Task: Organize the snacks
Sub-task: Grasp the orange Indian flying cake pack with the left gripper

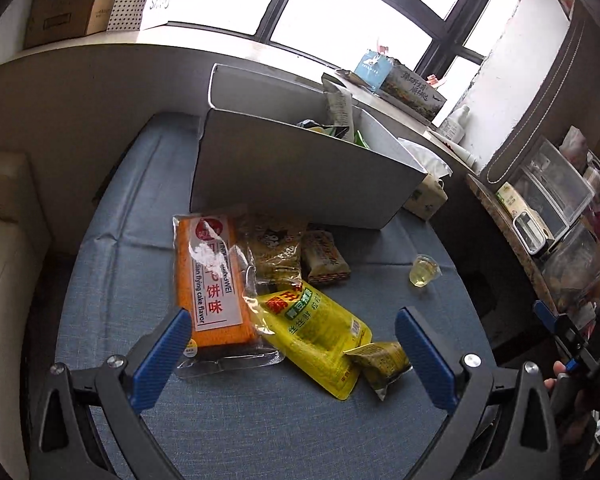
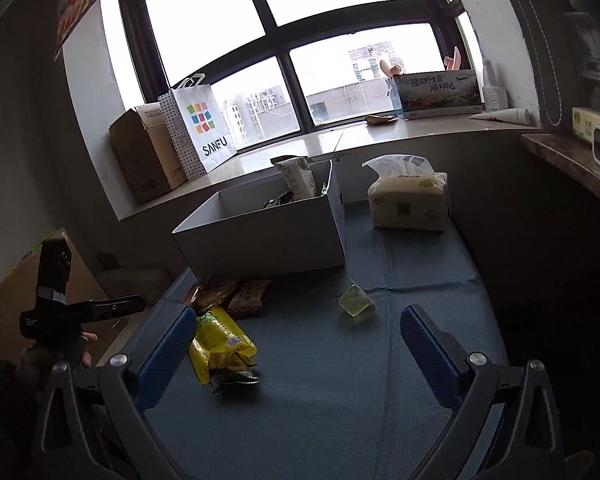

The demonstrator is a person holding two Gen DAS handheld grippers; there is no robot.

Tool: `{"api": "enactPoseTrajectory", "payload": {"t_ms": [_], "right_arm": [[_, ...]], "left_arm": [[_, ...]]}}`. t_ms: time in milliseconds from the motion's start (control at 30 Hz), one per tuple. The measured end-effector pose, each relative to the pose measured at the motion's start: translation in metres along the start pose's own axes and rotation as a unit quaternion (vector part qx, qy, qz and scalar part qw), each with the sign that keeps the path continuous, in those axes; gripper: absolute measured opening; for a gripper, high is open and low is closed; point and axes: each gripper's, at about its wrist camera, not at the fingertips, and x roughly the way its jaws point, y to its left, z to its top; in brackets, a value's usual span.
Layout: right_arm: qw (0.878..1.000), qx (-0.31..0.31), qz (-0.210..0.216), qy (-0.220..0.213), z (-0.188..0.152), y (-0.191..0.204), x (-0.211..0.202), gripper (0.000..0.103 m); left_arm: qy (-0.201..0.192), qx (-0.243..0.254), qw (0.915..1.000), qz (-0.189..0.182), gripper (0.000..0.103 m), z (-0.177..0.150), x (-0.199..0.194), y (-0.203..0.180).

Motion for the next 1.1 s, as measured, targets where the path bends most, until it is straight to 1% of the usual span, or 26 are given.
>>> {"api": "enactPoseTrajectory", "payload": {"t_ms": [67, 167, 300, 400, 467, 533, 600, 633, 667, 700, 767, 800, 867, 900, 967, 1100], "right_arm": [[1.0, -0.002, 0.004, 0.002, -0.001, 0.001, 0.002, 0.103], [1.0, -0.01, 0.004, 0.012, -0.004, 0.005, 0.006, 0.103], [1.0, -0.014, 0.005, 0.018, -0.007, 0.008, 0.008, 0.103], [1.0, -0.009, 0.003, 0.021, -0.009, 0.009, 0.009, 0.103], [1.0, -0.012, 0.002, 0.023, -0.009, 0.01, 0.01, 0.103], [1.0, -0.015, 0.002, 0.022, -0.009, 0.011, 0.009, 0.103], [1.0, -0.016, 0.003, 0.024, -0.009, 0.012, 0.01, 0.103], [0.999, -0.018, 0.003, 0.026, -0.009, 0.013, 0.011, 0.103], [0.999, -0.019, 0.002, 0.028, -0.01, 0.013, 0.011, 0.103], [0.999, -0.019, 0.001, 0.029, -0.01, 0.014, 0.012, 0.103], [0.999, -0.017, 0.001, 0.032, -0.011, 0.012, 0.013, 0.103], [0.999, -0.015, -0.001, 0.033, -0.011, 0.012, 0.013, 0.103], [0.999, -0.011, -0.001, 0.033, -0.011, 0.01, 0.013, 0.103], [0.999, -0.01, -0.002, 0.033, -0.011, 0.01, 0.013, 0.103], [0.999, -0.008, -0.004, 0.034, -0.011, 0.009, 0.013, 0.103], [0.999, -0.004, -0.007, 0.042, -0.013, 0.008, 0.018, 0.103]], "left_arm": [[0.021, -0.02, 0.9996, 0.008, 0.103, 0.005, 0.013, 0.012], [0.047, -0.031, 0.9984, 0.009, 0.103, 0.013, 0.032, 0.024], [0.067, -0.031, 0.9964, 0.043, 0.103, 0.019, 0.055, 0.034], [0.092, -0.036, 0.9932, 0.061, 0.103, 0.014, 0.071, 0.039], [0.082, -0.013, 0.9937, 0.075, 0.103, 0.012, 0.071, 0.033], [0.09, -0.004, 0.9915, 0.094, 0.103, 0.01, 0.077, 0.031], [0.089, 0.019, 0.9895, 0.112, 0.103, 0.009, 0.081, 0.025], [0.089, 0.024, 0.9895, 0.111, 0.103, 0.009, 0.082, 0.023], [0.086, 0.027, 0.9902, 0.107, 0.099, 0.008, 0.082, 0.022], [0.081, 0.032, 0.9909, 0.103, 0.087, 0.009, 0.08, 0.021], [0.073, 0.031, 0.9914, 0.105, 0.07, 0.01, 0.075, 0.023], [0.072, 0.026, 0.9922, 0.098, 0.067, 0.01, 0.073, 0.026], [0.063, 0.02, 0.9941, 0.086, 0.064, 0.01, 0.065, 0.031], [0.054, 0.018, 0.9947, 0.085, 0.063, 0.01, 0.06, 0.033], [0.038, 0.023, 0.9955, 0.084, 0.062, 0.01, 0.048, 0.034], [-0.002, 0.031, 0.9971, 0.07, 0.062, 0.012, 0.015, 0.028]]}}
